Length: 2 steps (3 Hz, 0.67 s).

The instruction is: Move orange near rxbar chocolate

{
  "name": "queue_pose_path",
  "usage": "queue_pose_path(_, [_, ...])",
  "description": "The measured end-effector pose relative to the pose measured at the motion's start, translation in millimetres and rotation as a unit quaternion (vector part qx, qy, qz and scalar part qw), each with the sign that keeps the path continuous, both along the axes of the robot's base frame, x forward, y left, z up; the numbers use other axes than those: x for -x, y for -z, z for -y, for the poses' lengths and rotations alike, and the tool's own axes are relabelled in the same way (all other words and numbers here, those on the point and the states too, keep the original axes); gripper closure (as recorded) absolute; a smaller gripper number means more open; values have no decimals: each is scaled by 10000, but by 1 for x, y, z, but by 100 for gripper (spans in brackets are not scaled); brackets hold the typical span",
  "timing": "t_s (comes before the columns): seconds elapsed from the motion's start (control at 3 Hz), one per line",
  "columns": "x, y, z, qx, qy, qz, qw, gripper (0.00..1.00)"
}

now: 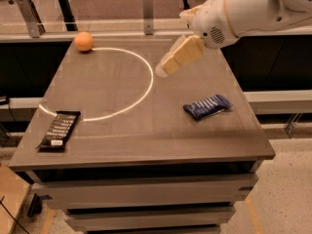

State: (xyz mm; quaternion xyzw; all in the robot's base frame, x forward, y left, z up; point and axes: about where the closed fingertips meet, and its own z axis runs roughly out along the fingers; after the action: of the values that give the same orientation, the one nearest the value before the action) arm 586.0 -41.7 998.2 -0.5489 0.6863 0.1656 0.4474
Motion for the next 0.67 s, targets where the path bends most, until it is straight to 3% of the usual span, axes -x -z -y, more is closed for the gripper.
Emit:
queue_pose_path(0.33, [-44, 14, -28, -389, 78, -55, 9992, 0])
queue_pose_path(0.67, [-112, 35, -102, -699, -211, -174, 9972, 0])
